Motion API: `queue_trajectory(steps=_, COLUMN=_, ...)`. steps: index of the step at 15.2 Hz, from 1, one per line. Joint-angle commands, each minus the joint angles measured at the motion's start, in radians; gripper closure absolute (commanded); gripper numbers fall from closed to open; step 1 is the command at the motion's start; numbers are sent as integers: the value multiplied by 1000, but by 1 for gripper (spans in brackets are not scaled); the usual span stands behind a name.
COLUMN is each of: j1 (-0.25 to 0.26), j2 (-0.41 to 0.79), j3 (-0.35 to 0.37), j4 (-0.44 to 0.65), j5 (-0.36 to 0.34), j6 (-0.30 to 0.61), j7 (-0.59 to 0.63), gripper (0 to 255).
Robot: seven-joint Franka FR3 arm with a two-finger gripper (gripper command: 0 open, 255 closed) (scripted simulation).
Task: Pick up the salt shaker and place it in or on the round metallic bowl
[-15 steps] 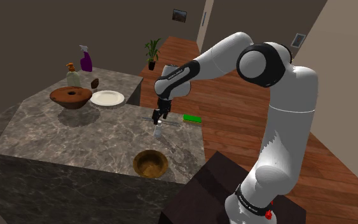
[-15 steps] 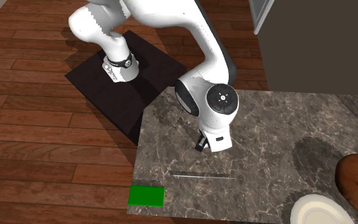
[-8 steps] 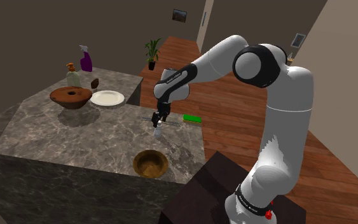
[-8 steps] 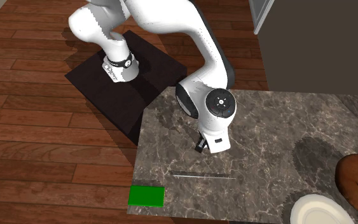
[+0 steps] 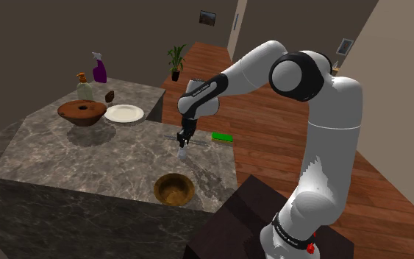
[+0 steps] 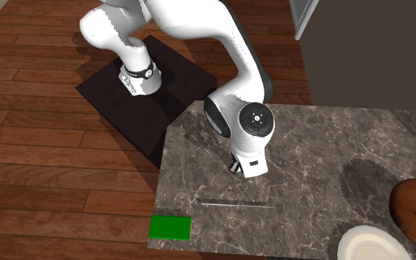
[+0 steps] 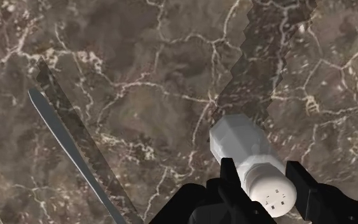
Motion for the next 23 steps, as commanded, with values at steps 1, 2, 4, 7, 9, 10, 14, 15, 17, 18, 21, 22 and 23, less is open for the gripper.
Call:
queue_trajectory(steps=1, j1=0, j2=0, j3=0, j4=0, j5=0, j6=0, j7=0, gripper=255)
queue_trajectory(steps=2, j1=0, j2=0, j3=0, j4=0, j5=0, j6=0, j7=0, gripper=255)
queue_trajectory(steps=4, j1=0, j2=0, j3=0, j4=-1, j5=0, j6=0, j7=0, gripper=255)
queue_trajectory(steps=7, j1=1, j2=-9, j3=-1, j4=1, j5=-2, j6=-11, j7=2, gripper=255)
queue_trajectory(steps=9, j1=2, j2=-29, j3=-3, j4=4, j5=-6, j6=-32, j7=6, gripper=255)
queue_trajectory(steps=10, j1=2, j2=-38, j3=-4, j4=6, j5=-9, j6=-43, j7=8, gripper=255)
queue_trajectory(steps=14, j1=4, j2=-74, j3=-8, j4=14, j5=-17, j6=-88, j7=17, gripper=255)
queue_trajectory(steps=15, j1=4, j2=-82, j3=-8, j4=17, j5=-19, j6=-99, j7=19, gripper=255)
queue_trajectory(steps=17, j1=5, j2=-99, j3=-10, j4=23, j5=-23, j6=-122, j7=22, gripper=255)
queue_trajectory(steps=18, j1=5, j2=-107, j3=-10, j4=27, j5=-25, j6=-134, j7=24, gripper=255)
queue_trajectory(steps=21, j1=6, j2=-131, j3=-12, j4=39, j5=-30, j6=-168, j7=30, gripper=255)
queue_trajectory(steps=22, j1=7, j2=-138, j3=-13, j4=43, j5=-32, j6=-180, j7=32, gripper=255)
queue_trajectory(steps=23, j1=7, j2=-146, j3=-13, j4=47, j5=-33, j6=-192, j7=33, gripper=255)
